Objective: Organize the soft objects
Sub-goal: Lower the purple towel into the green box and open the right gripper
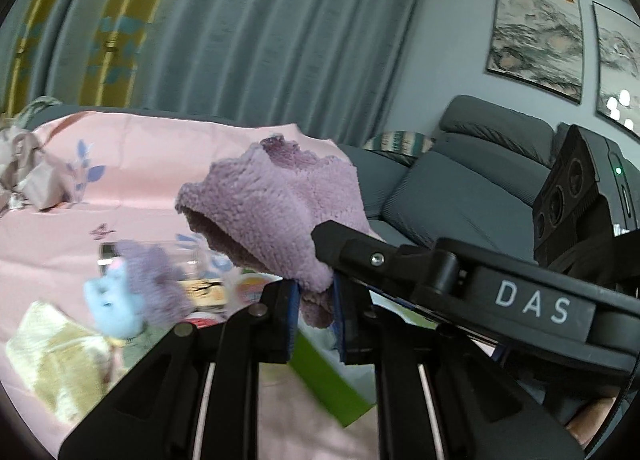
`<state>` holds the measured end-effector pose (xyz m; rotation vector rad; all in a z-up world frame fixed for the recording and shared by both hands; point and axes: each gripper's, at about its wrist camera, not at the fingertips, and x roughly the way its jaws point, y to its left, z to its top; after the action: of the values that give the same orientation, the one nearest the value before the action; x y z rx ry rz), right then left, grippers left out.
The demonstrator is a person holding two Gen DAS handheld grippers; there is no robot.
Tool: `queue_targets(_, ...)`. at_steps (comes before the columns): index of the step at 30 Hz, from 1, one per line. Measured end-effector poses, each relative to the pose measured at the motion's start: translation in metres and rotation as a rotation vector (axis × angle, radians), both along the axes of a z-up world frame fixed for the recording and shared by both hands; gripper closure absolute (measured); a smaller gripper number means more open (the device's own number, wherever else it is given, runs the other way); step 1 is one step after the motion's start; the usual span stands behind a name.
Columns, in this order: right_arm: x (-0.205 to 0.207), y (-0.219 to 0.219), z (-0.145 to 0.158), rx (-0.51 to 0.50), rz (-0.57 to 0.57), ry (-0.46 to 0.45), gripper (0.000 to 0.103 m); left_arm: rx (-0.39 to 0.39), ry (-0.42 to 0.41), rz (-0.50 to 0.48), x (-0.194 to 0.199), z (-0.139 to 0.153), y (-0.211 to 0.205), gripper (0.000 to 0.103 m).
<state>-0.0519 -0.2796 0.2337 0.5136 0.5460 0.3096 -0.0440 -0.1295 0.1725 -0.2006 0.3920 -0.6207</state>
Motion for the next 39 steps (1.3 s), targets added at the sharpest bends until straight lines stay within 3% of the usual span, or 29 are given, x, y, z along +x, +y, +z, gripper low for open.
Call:
queue_targets(5,0.000,-0.031,0.000,-0.061,-0.066,0.075,0.069,-0.039,0.090,-0.095,0.013,-0.011,-0.033,0.092)
queue_targets(19,0.008,-0.097,-0.032,-0.060,-0.260,0.274,0.069,0.033,0.281,-0.268,0.041,-0.038,-0.102,0.092)
queue_targets(24,0.015,-0.114,-0.049,-0.052,-0.324,0.372,0.069,0.083,0.396,-0.310,0.054,-0.055,-0.123,0.092)
queue_targets(37,0.026,-0.132,-0.075,-0.014,-0.415,0.520,0.069,0.107,0.548,-0.315,0.061,-0.077,-0.137,0.091)
queue_targets(39,0.026,-0.132,-0.075,-0.010,-0.431,0.524,0.069,0.127,0.549,-0.296,0.060,-0.076,-0.136,0.081)
